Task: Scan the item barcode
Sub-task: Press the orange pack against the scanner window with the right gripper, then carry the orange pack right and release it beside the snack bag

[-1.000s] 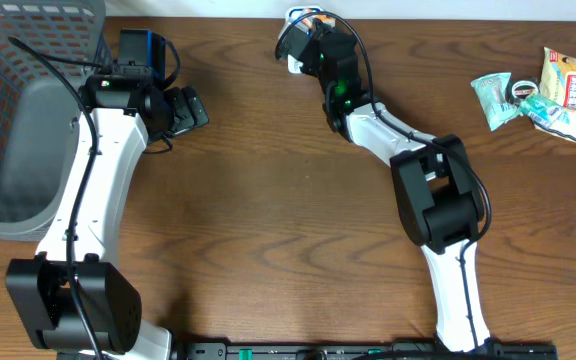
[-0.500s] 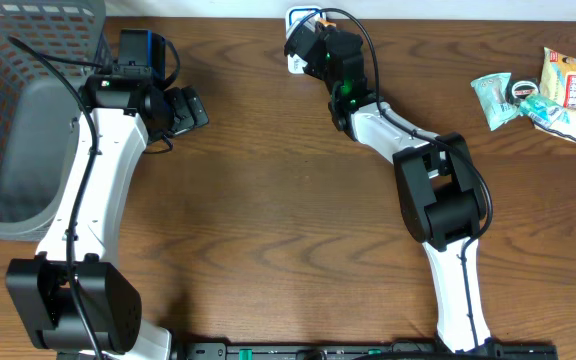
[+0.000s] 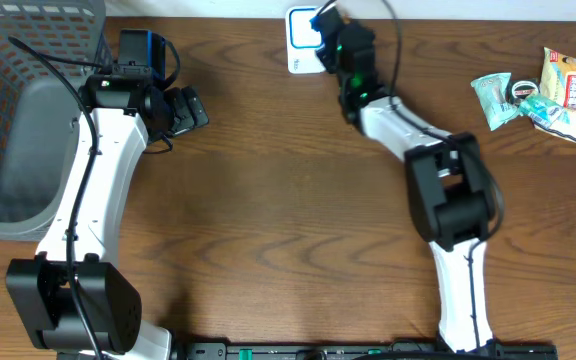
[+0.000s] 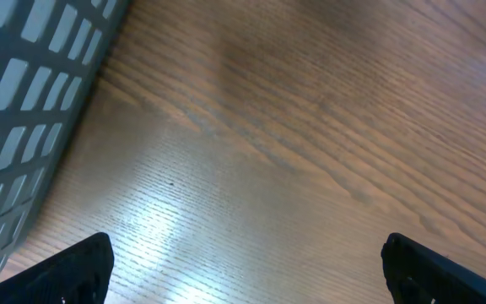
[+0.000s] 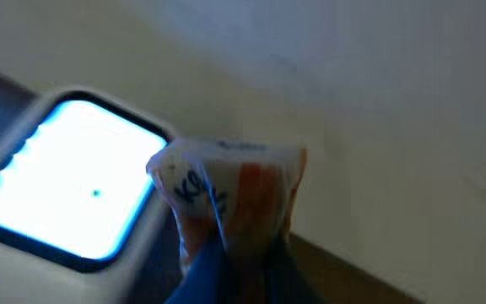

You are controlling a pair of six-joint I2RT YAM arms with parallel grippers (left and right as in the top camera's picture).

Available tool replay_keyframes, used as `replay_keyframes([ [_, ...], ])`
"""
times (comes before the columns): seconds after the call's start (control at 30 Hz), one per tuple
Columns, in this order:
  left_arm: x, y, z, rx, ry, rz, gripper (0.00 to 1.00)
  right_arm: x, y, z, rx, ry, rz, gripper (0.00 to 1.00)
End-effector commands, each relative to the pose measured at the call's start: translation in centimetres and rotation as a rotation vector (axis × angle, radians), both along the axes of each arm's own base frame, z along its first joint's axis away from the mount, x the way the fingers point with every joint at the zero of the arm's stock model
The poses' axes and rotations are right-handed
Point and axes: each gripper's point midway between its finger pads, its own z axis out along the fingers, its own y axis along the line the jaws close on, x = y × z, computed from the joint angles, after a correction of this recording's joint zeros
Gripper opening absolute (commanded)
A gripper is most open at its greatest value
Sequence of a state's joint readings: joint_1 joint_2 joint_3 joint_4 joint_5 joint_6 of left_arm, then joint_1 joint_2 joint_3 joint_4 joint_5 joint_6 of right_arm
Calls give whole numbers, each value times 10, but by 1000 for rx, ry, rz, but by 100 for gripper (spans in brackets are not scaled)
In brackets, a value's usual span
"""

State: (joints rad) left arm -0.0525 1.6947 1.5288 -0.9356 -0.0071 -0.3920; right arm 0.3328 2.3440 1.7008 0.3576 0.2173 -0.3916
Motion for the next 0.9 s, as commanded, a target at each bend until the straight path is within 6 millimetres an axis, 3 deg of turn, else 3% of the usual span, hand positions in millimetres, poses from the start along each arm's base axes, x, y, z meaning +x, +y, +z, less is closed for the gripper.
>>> replay_keyframes([
  [0.0, 1, 3, 0, 14, 2, 2, 100, 2, -84, 76, 186, -30, -189, 1],
  [0.17, 1, 3, 0, 14, 2, 2, 100, -17, -185, 46, 133, 160, -389, 1],
  [0.27, 1, 3, 0, 14, 2, 2, 100, -39, -251, 22, 74, 268, -555, 1],
  [0.3, 1, 3, 0, 14, 2, 2, 100, -45, -265, 16, 65, 297, -588, 7],
  [0.37, 1, 3, 0, 14, 2, 2, 100, -57, -291, 6, 61, 348, -631, 36],
  [0.43, 1, 3, 0, 14, 2, 2, 100, -66, -312, -1, 59, 384, -668, 53],
  [0.53, 1, 3, 0, 14, 2, 2, 100, -76, -331, -5, 51, 413, -712, 73],
  [0.57, 1, 3, 0, 14, 2, 2, 100, -78, -333, -6, 49, 417, -719, 85],
  [0.63, 1, 3, 0, 14, 2, 2, 100, -80, -334, -5, 49, 421, -721, 96],
  [0.73, 1, 3, 0, 14, 2, 2, 100, -82, -329, 7, 50, 412, -711, 99],
  [0.87, 1, 3, 0, 14, 2, 2, 100, -84, -308, 47, 56, 355, -676, 99],
])
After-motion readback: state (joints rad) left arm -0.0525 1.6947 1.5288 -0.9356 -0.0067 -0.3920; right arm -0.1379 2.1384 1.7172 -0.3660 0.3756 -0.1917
